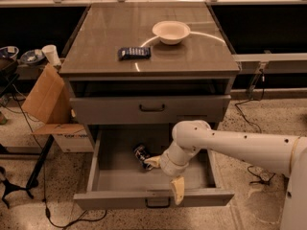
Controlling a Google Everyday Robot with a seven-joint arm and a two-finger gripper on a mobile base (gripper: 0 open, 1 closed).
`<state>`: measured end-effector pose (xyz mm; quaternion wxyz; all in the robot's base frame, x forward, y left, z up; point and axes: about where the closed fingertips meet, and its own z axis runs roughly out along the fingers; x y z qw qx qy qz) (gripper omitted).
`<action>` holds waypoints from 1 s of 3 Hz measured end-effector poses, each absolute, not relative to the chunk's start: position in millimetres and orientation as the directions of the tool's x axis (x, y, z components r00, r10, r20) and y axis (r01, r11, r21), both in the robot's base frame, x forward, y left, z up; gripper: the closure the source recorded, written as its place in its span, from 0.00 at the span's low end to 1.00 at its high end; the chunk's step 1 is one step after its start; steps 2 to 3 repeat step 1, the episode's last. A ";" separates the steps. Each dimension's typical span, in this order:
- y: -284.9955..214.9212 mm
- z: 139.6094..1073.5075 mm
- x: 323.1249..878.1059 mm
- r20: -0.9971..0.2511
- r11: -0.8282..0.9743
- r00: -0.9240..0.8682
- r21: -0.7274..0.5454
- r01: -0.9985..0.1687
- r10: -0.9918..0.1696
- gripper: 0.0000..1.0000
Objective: Place pepsi can into middle drawer
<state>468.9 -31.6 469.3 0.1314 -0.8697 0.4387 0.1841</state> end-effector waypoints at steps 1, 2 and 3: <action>-31.6 469.3 468.9 -0.435 -0.580 0.547 -0.067 -0.812 -0.715 0.00; -31.6 469.3 468.9 -0.435 -0.580 0.547 -0.067 -0.812 -0.715 0.00; -31.6 469.3 468.9 -0.435 -0.580 0.547 -0.067 -0.812 -0.715 0.00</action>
Offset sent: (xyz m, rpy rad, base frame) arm 0.0000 0.0000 0.0000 0.0000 0.0000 0.0000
